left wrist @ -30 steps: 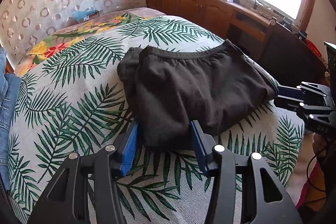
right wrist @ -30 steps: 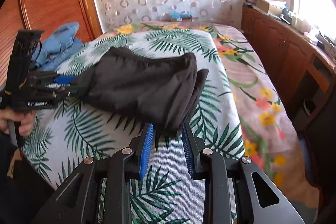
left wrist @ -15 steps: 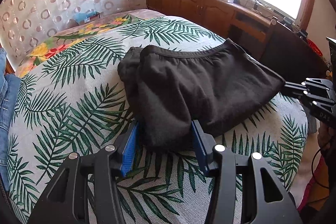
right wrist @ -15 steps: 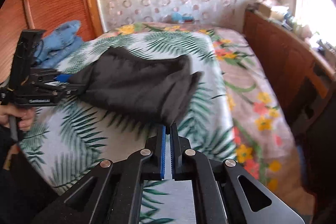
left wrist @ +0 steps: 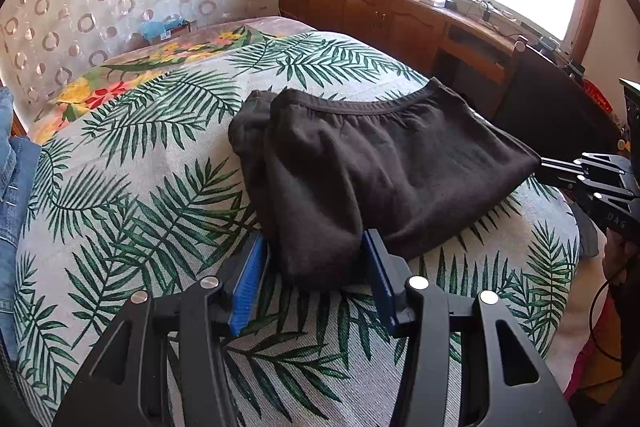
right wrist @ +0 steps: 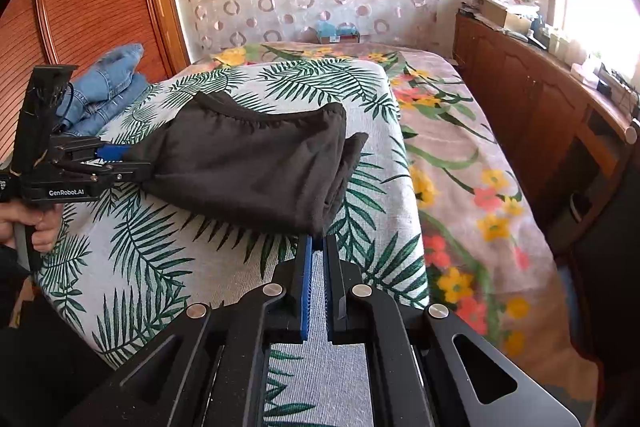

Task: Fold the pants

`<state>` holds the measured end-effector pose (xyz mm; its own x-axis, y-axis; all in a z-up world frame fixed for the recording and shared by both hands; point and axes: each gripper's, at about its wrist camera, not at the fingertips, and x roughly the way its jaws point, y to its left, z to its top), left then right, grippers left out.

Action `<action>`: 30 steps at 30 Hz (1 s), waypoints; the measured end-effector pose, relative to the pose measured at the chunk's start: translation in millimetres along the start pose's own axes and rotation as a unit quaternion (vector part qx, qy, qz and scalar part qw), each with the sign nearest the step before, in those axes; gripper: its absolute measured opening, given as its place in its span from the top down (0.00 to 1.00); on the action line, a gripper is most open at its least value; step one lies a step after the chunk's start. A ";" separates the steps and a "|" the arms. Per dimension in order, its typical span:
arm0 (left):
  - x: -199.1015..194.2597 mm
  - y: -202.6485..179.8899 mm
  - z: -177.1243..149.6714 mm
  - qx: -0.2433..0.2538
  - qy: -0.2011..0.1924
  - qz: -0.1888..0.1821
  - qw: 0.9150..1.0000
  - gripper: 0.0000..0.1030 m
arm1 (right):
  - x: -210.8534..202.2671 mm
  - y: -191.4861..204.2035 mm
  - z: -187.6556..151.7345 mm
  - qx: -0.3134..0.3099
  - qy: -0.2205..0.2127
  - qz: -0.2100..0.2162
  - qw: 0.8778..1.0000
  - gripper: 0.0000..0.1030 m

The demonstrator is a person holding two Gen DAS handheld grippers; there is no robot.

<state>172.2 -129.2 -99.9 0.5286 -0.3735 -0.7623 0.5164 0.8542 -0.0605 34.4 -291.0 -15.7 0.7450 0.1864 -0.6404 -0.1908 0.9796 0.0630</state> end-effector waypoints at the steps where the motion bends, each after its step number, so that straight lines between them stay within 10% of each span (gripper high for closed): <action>1: -1.8 -0.4 0.7 0.001 -0.002 0.002 1.000 0.51 | -1.7 0.2 1.0 0.000 -0.002 -0.007 1.000 0.96; 19: 12.9 12.7 56.6 0.023 -0.010 -0.001 1.000 0.52 | 31.9 -7.0 49.5 0.020 -0.019 0.004 1.000 0.72; 30: 49.4 8.9 84.4 0.069 0.022 -0.022 0.997 0.89 | 72.0 -15.9 69.6 0.009 0.014 0.014 1.000 0.72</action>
<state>259.8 -170.6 -83.7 0.4749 -0.3906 -0.7886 0.6275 0.7786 -0.0078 135.6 -287.9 -9.5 0.7217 0.2118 -0.6590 -0.1990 0.9753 0.0955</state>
